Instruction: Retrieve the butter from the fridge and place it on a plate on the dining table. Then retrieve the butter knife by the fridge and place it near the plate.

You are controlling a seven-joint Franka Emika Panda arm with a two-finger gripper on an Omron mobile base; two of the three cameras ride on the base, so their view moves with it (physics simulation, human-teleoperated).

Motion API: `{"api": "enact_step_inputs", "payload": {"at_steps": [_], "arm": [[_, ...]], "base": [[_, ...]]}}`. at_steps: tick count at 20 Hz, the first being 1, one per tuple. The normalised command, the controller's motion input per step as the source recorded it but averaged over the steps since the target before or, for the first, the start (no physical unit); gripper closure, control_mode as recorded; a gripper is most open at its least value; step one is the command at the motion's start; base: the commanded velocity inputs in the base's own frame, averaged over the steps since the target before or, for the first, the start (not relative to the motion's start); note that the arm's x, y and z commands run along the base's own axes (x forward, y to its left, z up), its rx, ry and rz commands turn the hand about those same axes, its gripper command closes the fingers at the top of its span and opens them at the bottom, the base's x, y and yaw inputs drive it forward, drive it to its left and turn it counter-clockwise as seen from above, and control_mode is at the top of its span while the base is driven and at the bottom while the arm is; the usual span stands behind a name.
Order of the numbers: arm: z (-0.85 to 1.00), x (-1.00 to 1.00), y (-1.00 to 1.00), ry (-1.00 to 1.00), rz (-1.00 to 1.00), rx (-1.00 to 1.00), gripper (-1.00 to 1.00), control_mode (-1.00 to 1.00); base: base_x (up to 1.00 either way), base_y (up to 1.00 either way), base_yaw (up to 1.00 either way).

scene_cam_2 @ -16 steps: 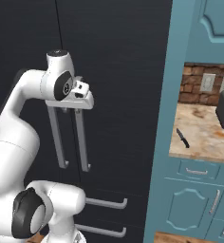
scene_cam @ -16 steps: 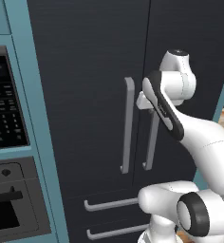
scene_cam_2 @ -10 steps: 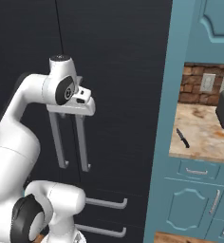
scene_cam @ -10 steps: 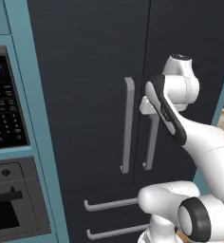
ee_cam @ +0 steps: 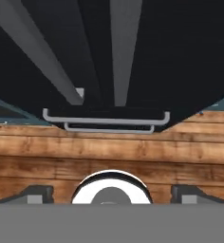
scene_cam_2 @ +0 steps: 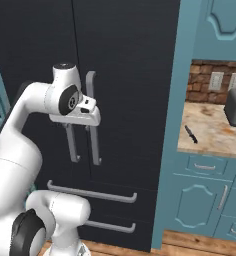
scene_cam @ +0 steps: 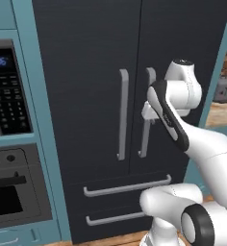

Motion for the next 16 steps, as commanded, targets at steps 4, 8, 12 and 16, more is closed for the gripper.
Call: {"api": "enact_step_inputs", "payload": {"at_steps": [4,8,12,16], "arm": [[0.00,0.00,0.00,0.00,0.00,0.00,-1.00,1.00],[0.00,0.00,0.00,0.00,0.00,0.00,-1.00,1.00],[-0.31,0.12,0.02,-0.13,0.05,0.04,-1.00,-1.00],[-0.31,0.84,0.00,-0.15,0.10,0.13,-1.00,-1.00]], "base": [[-0.70,0.00,0.00],[-0.16,0.00,0.00],[0.00,0.00,0.00],[0.00,0.00,0.00]]}}
